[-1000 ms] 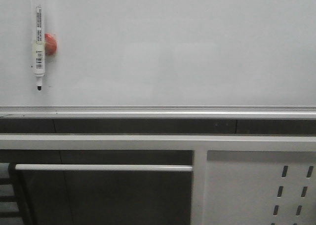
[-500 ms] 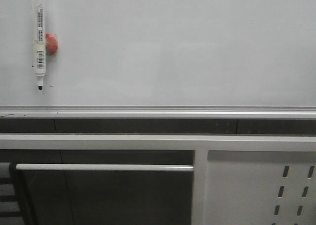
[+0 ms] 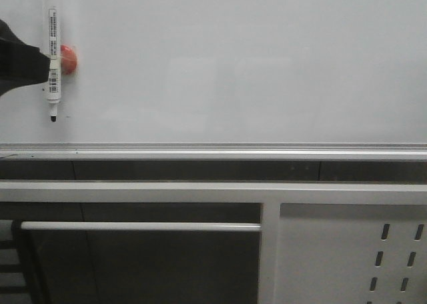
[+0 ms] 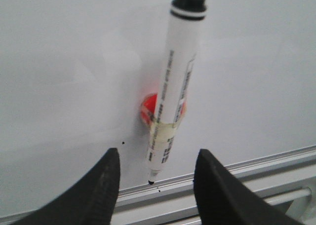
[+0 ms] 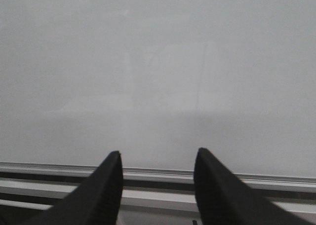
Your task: Write number 1 on whiteboard
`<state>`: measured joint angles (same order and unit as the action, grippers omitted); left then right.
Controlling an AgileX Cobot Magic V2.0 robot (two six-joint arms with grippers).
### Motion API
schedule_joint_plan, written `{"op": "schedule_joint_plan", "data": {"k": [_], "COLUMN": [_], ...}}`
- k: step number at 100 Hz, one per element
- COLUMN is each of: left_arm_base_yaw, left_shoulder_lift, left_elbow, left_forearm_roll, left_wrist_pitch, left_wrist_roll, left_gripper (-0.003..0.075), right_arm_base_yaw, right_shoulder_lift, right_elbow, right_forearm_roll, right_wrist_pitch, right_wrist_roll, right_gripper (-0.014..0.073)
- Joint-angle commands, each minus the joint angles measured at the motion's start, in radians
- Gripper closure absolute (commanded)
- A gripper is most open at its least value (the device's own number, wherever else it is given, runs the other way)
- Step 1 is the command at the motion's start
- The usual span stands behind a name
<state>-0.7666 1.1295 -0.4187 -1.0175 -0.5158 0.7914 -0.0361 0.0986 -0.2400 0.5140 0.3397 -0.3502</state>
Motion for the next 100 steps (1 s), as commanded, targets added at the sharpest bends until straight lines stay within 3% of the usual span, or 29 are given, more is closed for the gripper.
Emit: {"op": "schedule_joint_plan", "data": {"k": [1, 49, 61, 76, 100], "left_arm_base_yaw": [0.006, 0.032, 0.107, 0.189, 0.196], "left_shoulder_lift": [0.019, 0.147, 0.154, 0.154, 0.154], "left_elbow": [-0.033, -0.102, -0.104, -0.106, -0.106], "left_forearm_roll": [0.037, 0.088, 0.167, 0.329, 0.401], "left_wrist_pitch": [-0.084, -0.063, -0.02, 0.067, 0.053], "left_wrist_roll": [-0.086, -0.175, -0.293, -0.33, -0.332], "left_gripper": [0.0395, 0.0395, 0.0395, 0.0395, 0.0395], "right_arm_base_yaw": [-0.004, -0.004, -0.004, -0.004, -0.004], "right_shoulder_lift": [0.022, 0.022, 0.022, 0.022, 0.022], "right_elbow": [-0.034, -0.034, -0.034, -0.034, -0.034], "right_forearm_roll": [0.001, 0.001, 0.001, 0.001, 0.001], "right_wrist_pitch": [-0.071, -0.071, -0.071, -0.07, -0.07], "right_wrist_roll": [-0.012, -0.012, -0.012, -0.012, -0.012], "right_gripper": [0.0286, 0.0286, 0.0286, 0.0286, 0.0287]}}
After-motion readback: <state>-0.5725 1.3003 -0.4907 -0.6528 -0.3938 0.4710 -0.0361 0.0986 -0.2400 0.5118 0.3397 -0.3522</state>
